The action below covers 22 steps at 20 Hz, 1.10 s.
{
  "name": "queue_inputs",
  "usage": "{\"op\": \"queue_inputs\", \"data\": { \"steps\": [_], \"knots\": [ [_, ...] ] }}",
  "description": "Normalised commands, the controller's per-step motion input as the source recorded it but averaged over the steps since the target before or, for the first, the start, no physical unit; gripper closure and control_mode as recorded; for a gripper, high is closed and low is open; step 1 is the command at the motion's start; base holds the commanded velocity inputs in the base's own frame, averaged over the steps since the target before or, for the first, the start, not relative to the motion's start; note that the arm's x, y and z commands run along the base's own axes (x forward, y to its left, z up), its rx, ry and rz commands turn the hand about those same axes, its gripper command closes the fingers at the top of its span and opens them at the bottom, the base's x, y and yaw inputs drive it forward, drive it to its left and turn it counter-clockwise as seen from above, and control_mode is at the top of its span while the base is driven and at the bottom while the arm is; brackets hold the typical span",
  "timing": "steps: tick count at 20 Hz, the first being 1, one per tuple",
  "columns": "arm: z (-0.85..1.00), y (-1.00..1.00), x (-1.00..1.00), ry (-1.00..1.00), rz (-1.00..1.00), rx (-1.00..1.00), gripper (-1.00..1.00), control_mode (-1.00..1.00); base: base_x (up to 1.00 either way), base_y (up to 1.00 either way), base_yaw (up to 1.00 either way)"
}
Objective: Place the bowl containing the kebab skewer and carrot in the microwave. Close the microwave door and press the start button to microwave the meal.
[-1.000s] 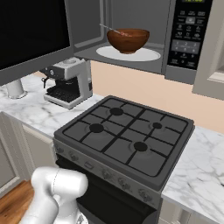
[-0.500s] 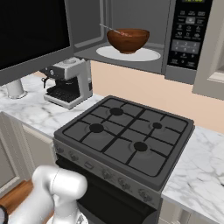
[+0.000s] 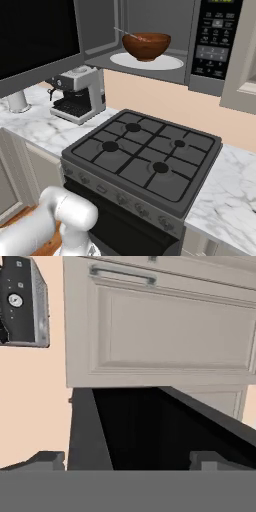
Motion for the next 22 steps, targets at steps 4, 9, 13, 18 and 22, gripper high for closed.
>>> {"op": "queue_inputs", "data": {
  "steps": [4,9,13,18,22],
  "knots": [
    [0.01,-0.24,0.13,0.00,-0.39,-0.07,-1.00,-1.00,0.00,0.00,0.00],
    [0.13,-0.89,-0.32,-0.09,-0.36,0.00,-1.00,-1.00,0.00,0.00,0.00],
    [0.26,-1.00,-0.51,-0.22,-0.29,0.00,-1.00,-1.00,0.00,0.00,0.00],
    [0.16,-1.00,-0.57,-0.27,-0.21,0.02,-1.00,-1.00,0.00,0.00,0.00],
    [0.05,-1.00,-0.55,-0.27,-0.17,0.06,-1.00,-1.00,0.00,0.00,0.00]
  ]
}}
